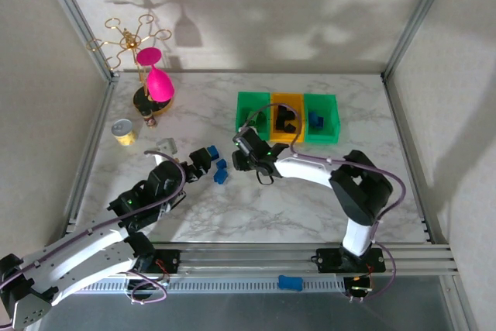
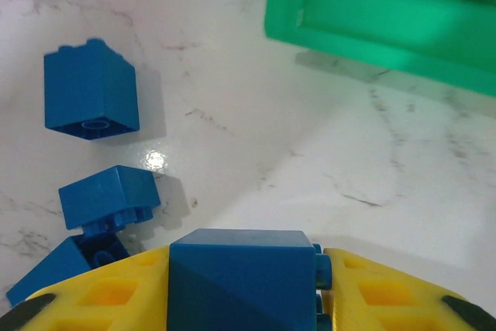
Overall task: Sort the legos into containers by color
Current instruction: Place the lego in the container.
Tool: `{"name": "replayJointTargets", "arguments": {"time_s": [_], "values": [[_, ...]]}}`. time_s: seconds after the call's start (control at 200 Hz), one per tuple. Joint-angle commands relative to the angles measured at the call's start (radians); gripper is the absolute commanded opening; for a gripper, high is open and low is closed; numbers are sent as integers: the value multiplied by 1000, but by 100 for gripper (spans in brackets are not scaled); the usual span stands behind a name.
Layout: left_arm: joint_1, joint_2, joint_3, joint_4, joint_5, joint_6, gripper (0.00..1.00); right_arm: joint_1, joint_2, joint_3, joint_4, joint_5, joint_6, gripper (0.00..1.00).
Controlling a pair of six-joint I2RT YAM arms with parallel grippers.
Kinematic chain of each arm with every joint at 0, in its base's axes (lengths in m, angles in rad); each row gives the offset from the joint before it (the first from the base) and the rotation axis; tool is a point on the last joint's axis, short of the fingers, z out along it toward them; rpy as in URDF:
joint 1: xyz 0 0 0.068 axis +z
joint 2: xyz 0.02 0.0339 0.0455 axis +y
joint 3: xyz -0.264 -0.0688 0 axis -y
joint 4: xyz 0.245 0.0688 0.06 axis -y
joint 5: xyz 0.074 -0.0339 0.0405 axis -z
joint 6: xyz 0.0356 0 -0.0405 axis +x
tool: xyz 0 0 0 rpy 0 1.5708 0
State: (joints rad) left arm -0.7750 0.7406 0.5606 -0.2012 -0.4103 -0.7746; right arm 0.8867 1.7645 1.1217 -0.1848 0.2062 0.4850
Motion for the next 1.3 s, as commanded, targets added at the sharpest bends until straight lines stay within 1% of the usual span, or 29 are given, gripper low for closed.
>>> {"name": "replayJointTargets", "arguments": {"time_s": [0.0, 0.115, 0.215, 0.295, 0.32, 0.451, 0.546, 0.686, 0.796, 0.956, 1.146, 1.232, 1.297], "values": [[11, 15, 21, 37, 43, 20, 100, -27, -98, -46, -42, 16, 20, 41], [10, 48, 36, 69, 85, 32, 100, -71, -184, -86, -71, 32, 27, 42], [8, 86, 54, 103, 121, 46, 100, -132, -243, -105, -96, 41, 17, 43], [5, 117, 69, 132, 158, 62, 100, -187, -278, -112, -104, 33, -3, 43], [3, 126, 73, 142, 168, 65, 100, -228, -285, -109, -110, 33, -10, 43], [-8, 178, 98, 178, 196, 86, 99, -335, -302, -93, -97, 27, -51, 45], [-17, 218, 122, 193, 205, 101, 100, -408, -269, -58, -86, 19, -70, 44], [-29, 267, 145, 229, 220, 112, 100, -480, -201, 0, -31, -18, -96, 44], [-32, 303, 173, 234, 229, 125, 100, -530, -134, 84, -57, 2, -119, 44], [-33, 340, 196, 247, 234, 139, 100, -619, -86, 138, -36, -30, -115, 46], [-33, 391, 217, 265, 247, 146, 100, -678, 27, 218, -39, -23, -122, 46], [-33, 409, 229, 261, 252, 155, 100, -687, 63, 243, -33, -13, -124, 46], [-33, 415, 241, 237, 236, 162, 100, -690, 94, 271, -35, -10, -133, 46]]}}
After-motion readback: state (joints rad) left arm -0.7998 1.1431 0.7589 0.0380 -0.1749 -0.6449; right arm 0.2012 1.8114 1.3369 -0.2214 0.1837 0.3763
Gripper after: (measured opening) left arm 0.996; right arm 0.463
